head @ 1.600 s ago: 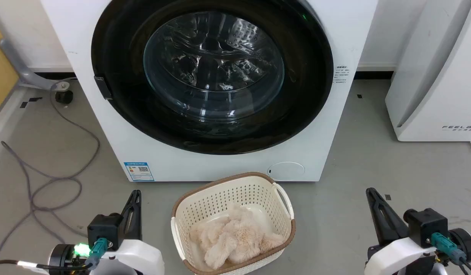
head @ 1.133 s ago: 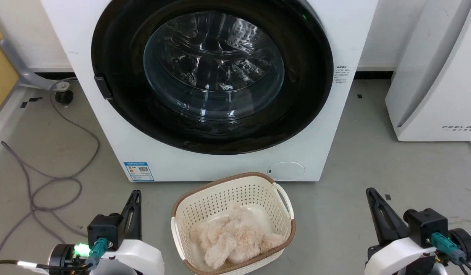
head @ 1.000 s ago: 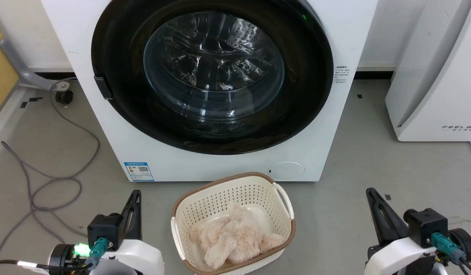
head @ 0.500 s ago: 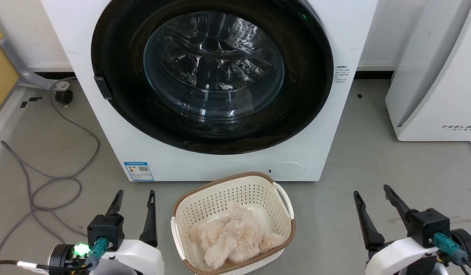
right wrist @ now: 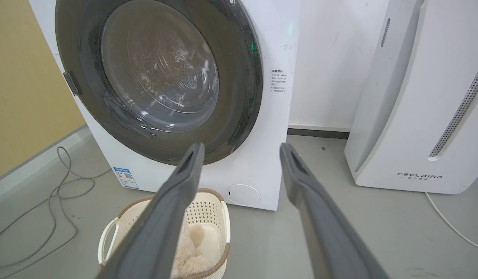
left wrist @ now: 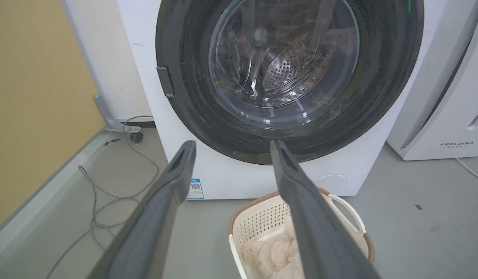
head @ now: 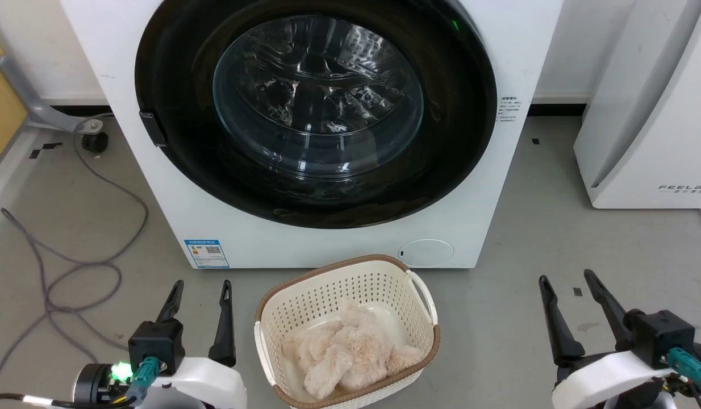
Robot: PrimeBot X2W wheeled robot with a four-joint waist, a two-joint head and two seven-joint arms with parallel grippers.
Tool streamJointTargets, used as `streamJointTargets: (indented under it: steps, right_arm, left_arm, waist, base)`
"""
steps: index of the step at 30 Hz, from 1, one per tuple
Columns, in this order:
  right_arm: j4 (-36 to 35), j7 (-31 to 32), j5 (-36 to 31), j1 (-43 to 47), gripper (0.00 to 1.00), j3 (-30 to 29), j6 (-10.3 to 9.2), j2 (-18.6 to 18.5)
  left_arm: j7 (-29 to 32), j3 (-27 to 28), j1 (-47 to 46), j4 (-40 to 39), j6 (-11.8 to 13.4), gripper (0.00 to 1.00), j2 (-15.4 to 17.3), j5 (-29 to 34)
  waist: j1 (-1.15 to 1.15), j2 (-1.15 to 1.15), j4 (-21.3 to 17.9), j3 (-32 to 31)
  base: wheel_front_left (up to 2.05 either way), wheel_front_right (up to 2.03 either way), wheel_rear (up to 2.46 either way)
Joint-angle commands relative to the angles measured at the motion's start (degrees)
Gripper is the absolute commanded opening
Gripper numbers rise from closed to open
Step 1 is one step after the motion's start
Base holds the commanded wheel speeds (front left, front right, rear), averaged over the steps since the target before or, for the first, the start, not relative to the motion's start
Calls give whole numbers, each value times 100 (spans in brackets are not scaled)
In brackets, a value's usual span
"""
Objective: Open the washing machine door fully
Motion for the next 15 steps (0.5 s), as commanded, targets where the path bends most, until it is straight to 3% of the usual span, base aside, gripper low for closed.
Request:
streamJointTargets:
  steps: [1,8,10,11,15]
  right_arm:
    - [-37,-58,74,-31,100,-21,1,1]
    - [-71,-142,319,-40,100,-40,1,1]
    - [-76,-166,417,-42,13,-54,1,1]
    - [-76,-178,474,-44,0,-60,1,1]
    - [-76,-226,774,-48,0,-60,1,1]
  left_arm:
    - [-58,1,-39,8,26,100,2,-32]
    - [-142,-21,-51,11,67,100,2,-81]
    - [-166,-28,-54,14,79,100,2,-95]
    - [-178,-32,-56,15,85,100,2,-102]
    - [-226,-46,-63,20,110,100,2,-131]
  waist:
    - [0,0,0,0]
    - [0,0,0,8]
    - [0,0,0,10]
    - [0,0,1,11]
    - [0,0,1,15]
  base:
    - [0,0,0]
    - [0,0,0]
    - [0,0,0]
    - [0,0,0]
    - [0,0,0]
